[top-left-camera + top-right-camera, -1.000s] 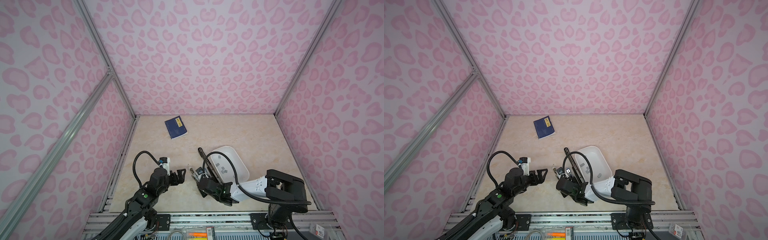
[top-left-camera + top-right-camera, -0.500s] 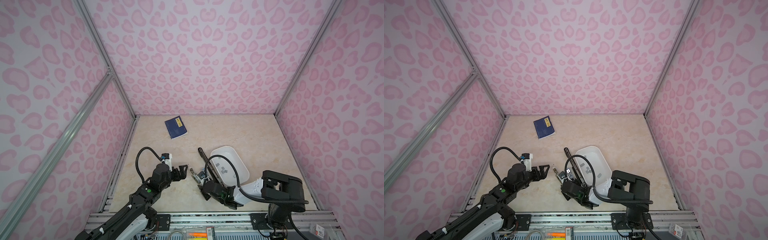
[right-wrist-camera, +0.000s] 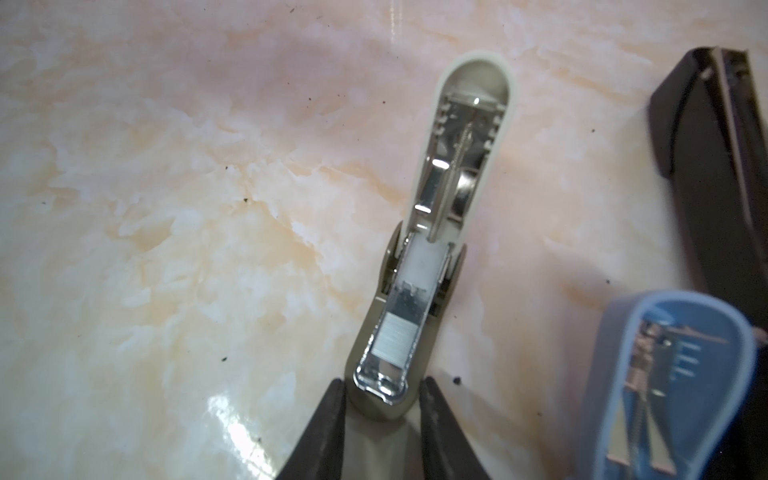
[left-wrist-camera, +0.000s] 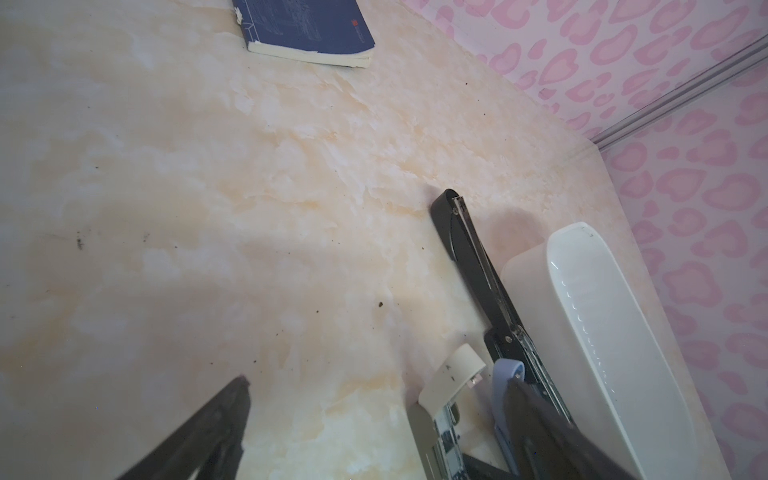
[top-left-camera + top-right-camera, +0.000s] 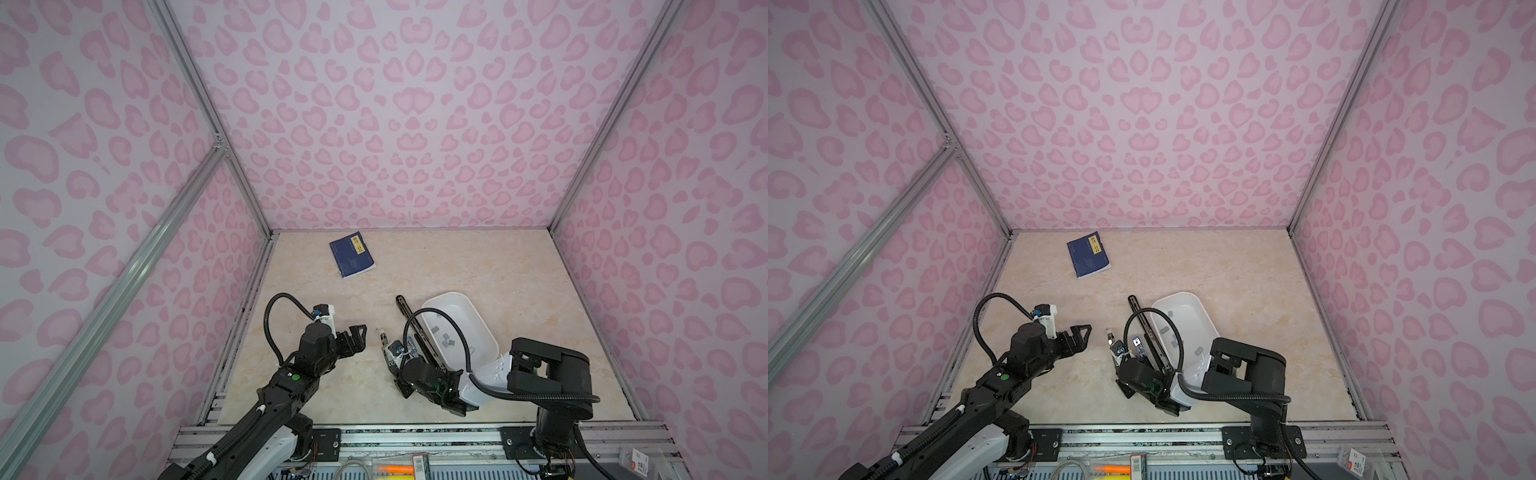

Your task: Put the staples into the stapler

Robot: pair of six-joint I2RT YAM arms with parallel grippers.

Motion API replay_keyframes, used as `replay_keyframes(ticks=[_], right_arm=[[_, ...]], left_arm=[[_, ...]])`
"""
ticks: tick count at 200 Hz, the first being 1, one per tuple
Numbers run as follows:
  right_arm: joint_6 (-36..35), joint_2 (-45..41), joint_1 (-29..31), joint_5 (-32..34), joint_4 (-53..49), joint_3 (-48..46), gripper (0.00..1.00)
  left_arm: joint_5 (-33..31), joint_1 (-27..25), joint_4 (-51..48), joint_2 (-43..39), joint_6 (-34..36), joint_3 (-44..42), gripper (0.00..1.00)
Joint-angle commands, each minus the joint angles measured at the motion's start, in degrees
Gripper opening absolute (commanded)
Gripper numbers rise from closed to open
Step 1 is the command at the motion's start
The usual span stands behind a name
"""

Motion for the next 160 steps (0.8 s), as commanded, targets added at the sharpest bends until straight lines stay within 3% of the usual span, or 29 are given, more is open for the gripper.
replay_keyframes(ticks=[1, 28, 90, 140, 160], right_arm=[[0.66, 1.21, -0.03, 0.55, -3.02, 0.56, 0.35], [1.07, 3.04, -0.03, -0.05, -3.95, 2.34, 0.43], [2.49, 5.76, -0.21, 2.23, -6.44, 4.44, 0.31], [2.54, 6.69, -0.39, 1.24, -5.68, 5.26, 0.49], [2.96, 7.59, -0.38, 0.89, -5.22, 5.71, 0.51]], left_arm=[[0.71, 0.30, 1.27, -0.46, -0.32, -0.31, 0.96], [-0.25, 0.28, 0.62, -1.67, -0.15, -0.65, 0.96], [-0.14, 0.28, 0.45, -2.15, 0.12, -0.74, 0.96], [-0.38, 0.37, 0.50, -1.82, 0.12, -0.58, 0.96], [-0.49, 0.40, 0.37, -1.95, 0.15, -0.66, 0.96]])
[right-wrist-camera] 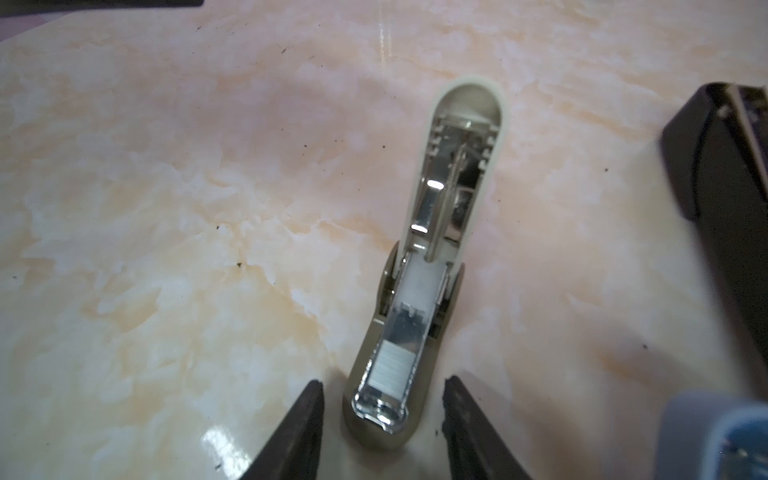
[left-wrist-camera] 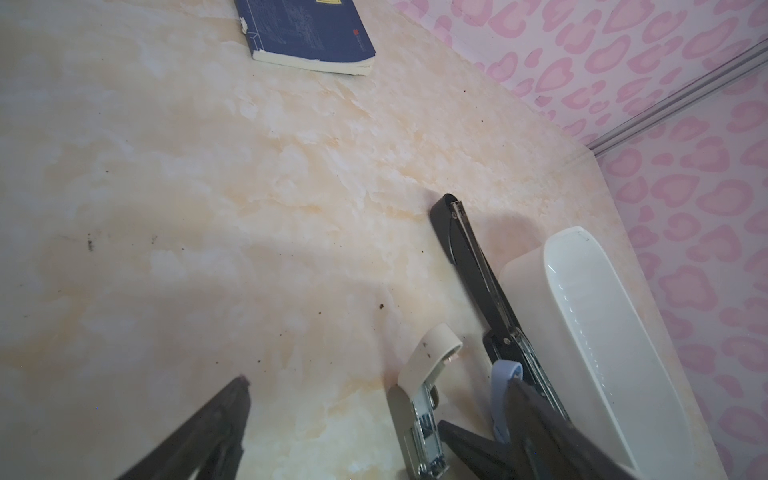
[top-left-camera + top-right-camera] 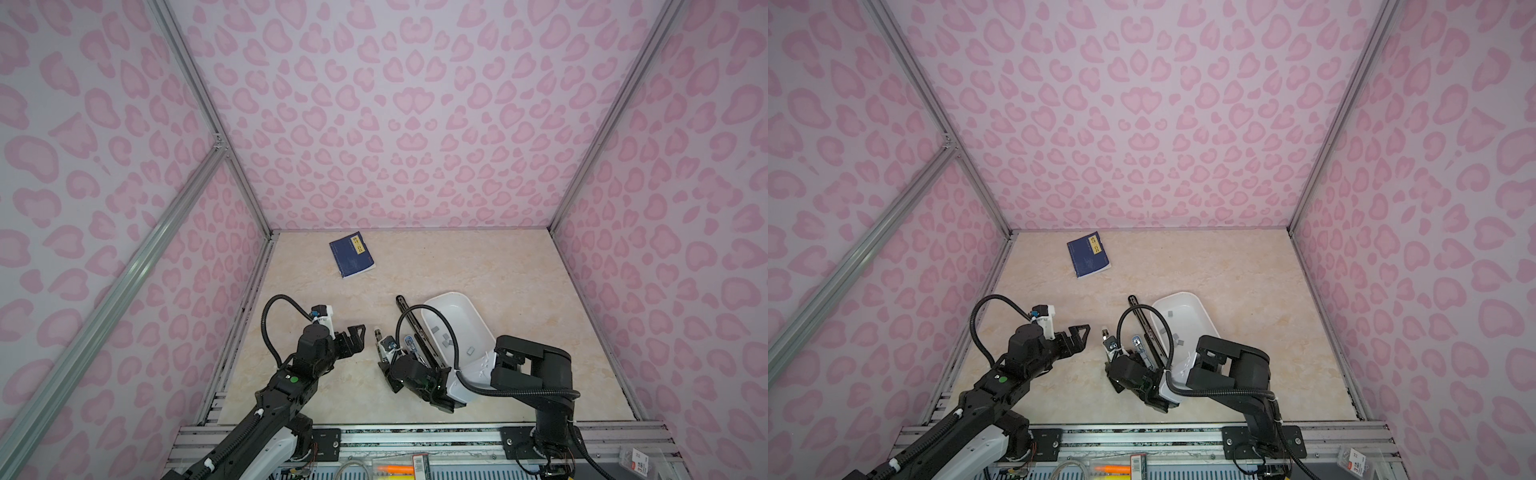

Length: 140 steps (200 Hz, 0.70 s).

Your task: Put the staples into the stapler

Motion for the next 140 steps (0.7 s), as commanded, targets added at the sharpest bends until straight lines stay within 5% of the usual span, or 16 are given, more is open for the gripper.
replay_keyframes(ticks=[1, 72, 140], right_arm=[[1.33, 1.75, -0.06, -1.63, -6.90, 0.01, 0.51], [1.38, 1.88, -1.39, -1.13, -4.11, -2.42, 0.27], [-3.30, 2.02, -1.60, -5.83, 6.36, -6.49, 0.20]], left_arm=[[-0.44, 0.08, 0.80, -0.13, 0.07, -0.09, 0.96], [4.31, 0.78, 3.32, 1.10, -0.46, -0.63, 0.96], [5.62, 4.59, 4.49, 7.86, -2.48, -0.70, 1.00]])
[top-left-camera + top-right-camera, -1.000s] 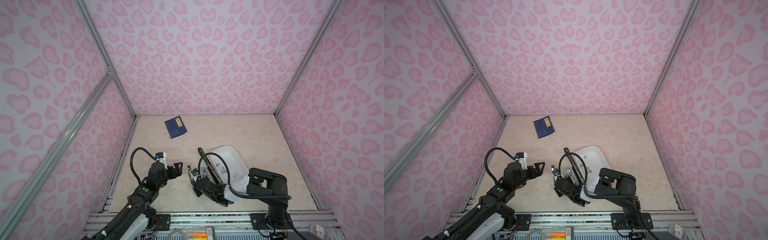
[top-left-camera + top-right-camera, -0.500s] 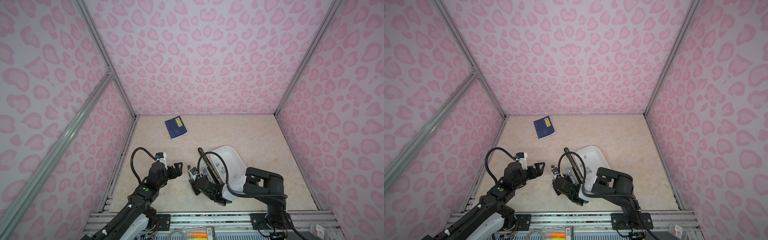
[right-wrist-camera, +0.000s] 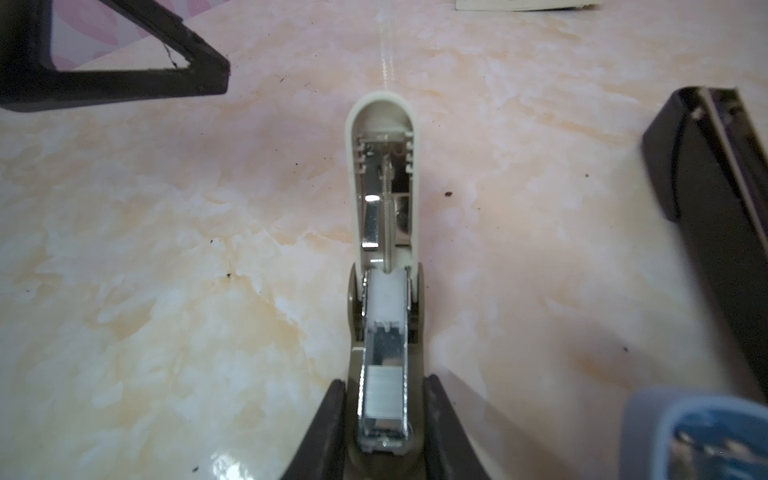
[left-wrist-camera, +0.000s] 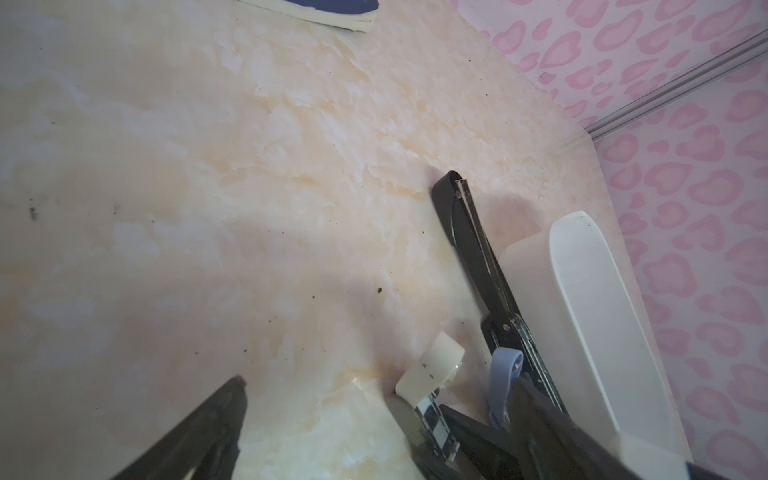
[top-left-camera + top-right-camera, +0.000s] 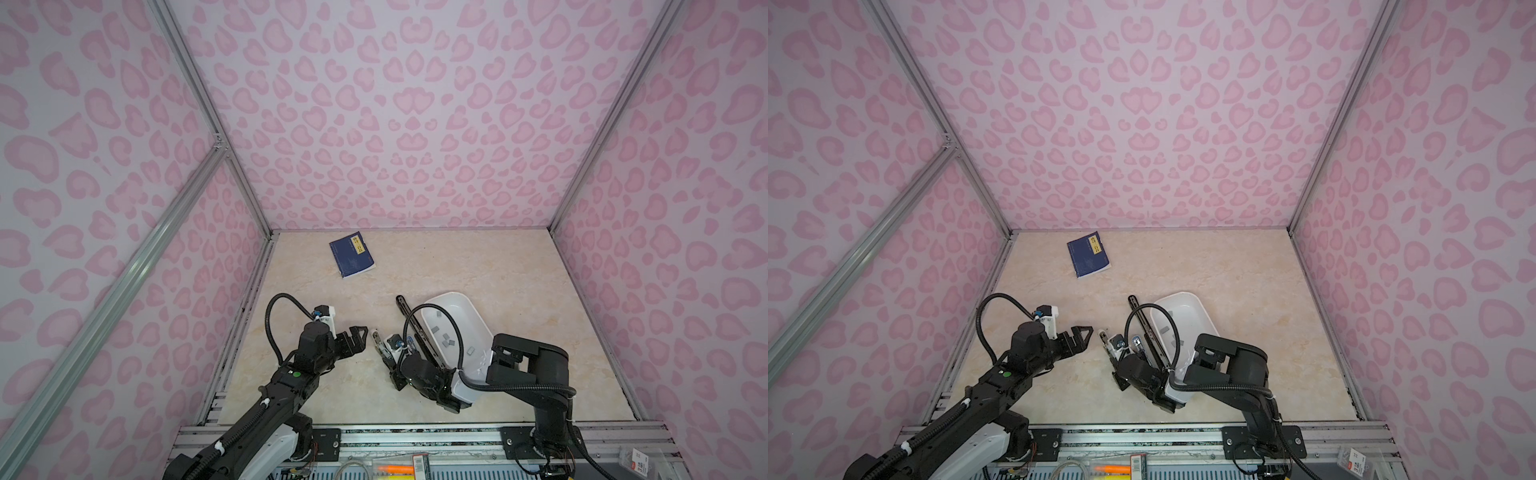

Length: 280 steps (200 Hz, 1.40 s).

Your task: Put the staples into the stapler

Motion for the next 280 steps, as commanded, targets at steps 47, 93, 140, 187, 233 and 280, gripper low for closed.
replay_keyframes(ticks=[47, 93, 140, 187, 233, 280], right_arm=[[-2.97, 2.76, 0.16, -4.70, -0.10, -2.21, 0.19], [-3.58, 3.50, 0.15, -6.16, 0.65, -1.75, 0.19], [-4.86, 3.89, 0.15, -9.12, 2.85, -1.95, 0.19], [-5.00, 4.31, -0.09, -8.94, 3.26, -1.64, 0.19], [-4.79, 4.69, -0.73, -8.87, 3.31, -1.06, 0.18], [-4.38, 4.29, -0.73, -8.32, 3.38, -1.36, 0.18]], left_arm=[[-3.04, 1.52, 2.09, 6.36, -0.78, 0.51, 1.00], [-2.46, 1.49, 4.55, 12.92, 0.36, 2.04, 1.00], [1.00, 1.34, 8.69, 18.09, 1.61, 3.34, 1.00], [2.39, -0.93, 12.57, 15.94, 2.39, 0.47, 1.00], [-0.04, -4.46, 16.28, 15.08, 3.35, -1.94, 1.00], [-0.92, -5.97, 17.75, 14.09, 3.40, -3.26, 0.99]])
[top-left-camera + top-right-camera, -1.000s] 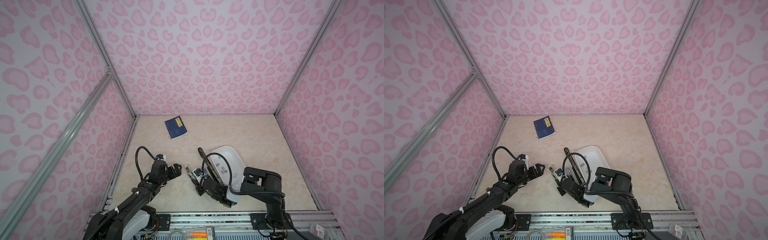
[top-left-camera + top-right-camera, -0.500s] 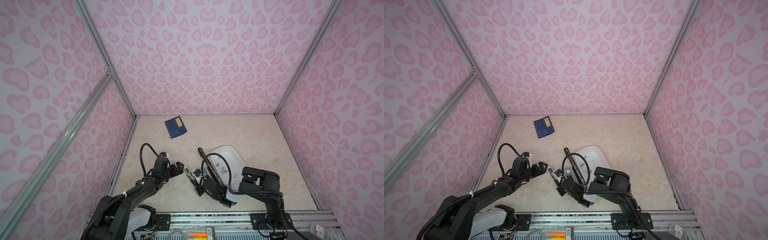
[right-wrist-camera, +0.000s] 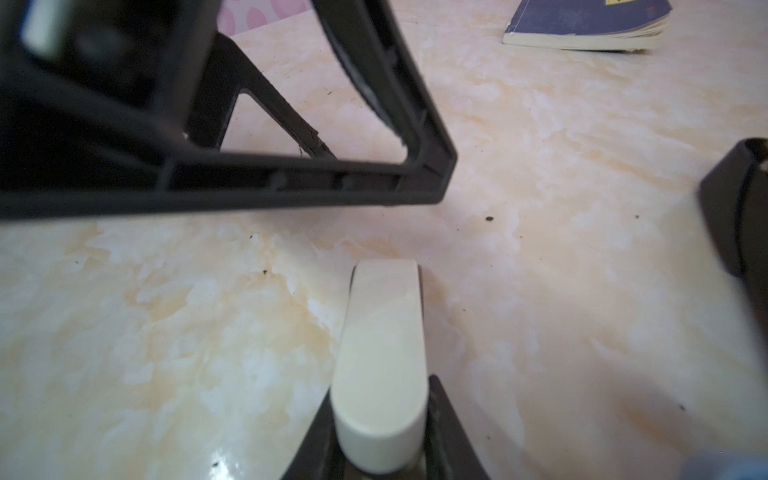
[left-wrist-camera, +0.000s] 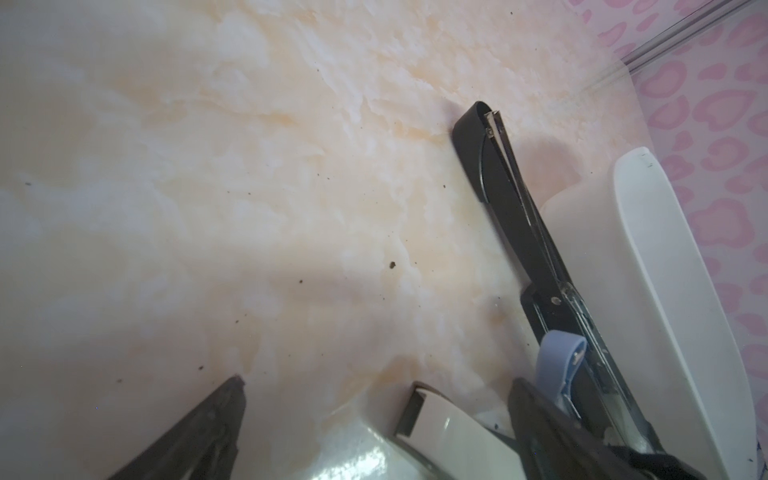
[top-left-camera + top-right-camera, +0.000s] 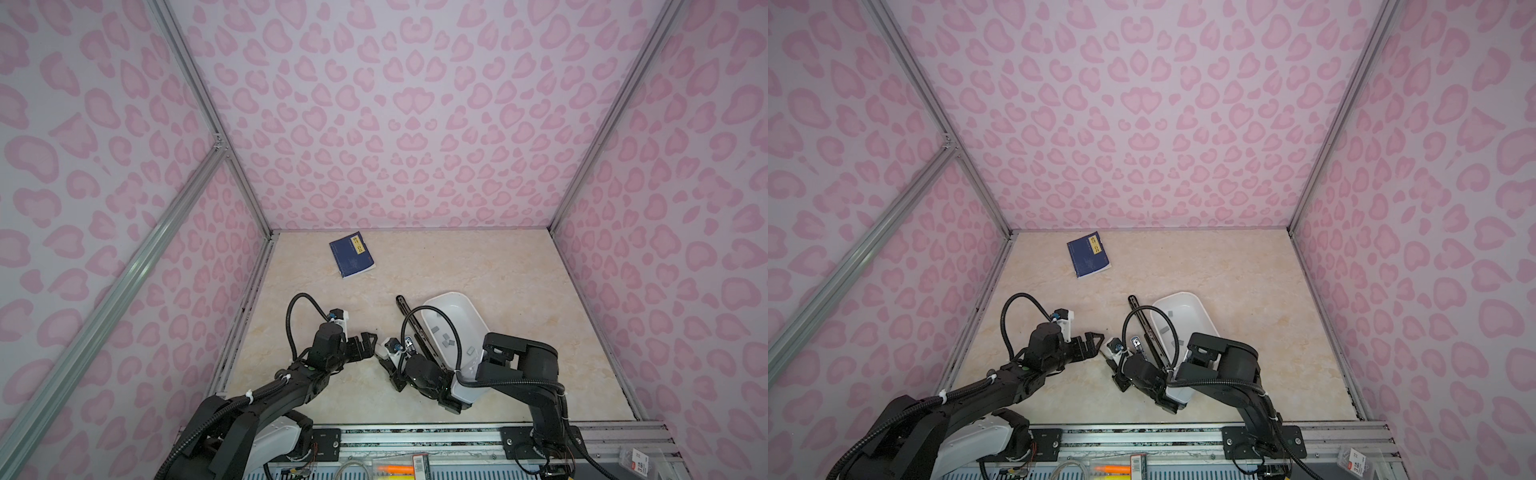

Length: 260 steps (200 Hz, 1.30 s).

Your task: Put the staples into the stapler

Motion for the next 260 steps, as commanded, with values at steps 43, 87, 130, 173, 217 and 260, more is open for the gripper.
replay_keyframes(ticks=[43, 87, 130, 173, 217, 260], right_arm=[[1.93, -0.89, 0.13, -2.76, -8.96, 0.20, 0.33], [1.40, -6.65, 0.26, -1.73, -10.80, -1.68, 0.50], [-0.42, -13.30, 1.02, -1.66, -13.51, -2.38, 0.53], [-1.88, -19.64, 1.18, -0.13, -17.08, -2.01, 0.42], [-2.03, -17.53, 1.35, 2.77, -24.89, 4.32, 0.30], [-0.54, -12.05, 1.27, 4.38, -25.63, 7.02, 0.24]], left_arm=[[-2.70, -1.09, 1.99, -3.94, 0.77, -1.89, 0.99], [-4.16, -1.11, -0.07, -7.27, 1.03, -2.16, 0.98], [-4.54, -1.13, 0.13, -6.15, 1.43, -1.62, 0.98], [-4.47, -1.07, 0.87, -5.01, 1.91, -1.25, 0.98], [-3.75, -1.27, 1.81, -4.30, 1.56, -2.00, 0.98], [-3.73, -1.48, 2.03, -4.50, 1.11, -2.52, 0.98]])
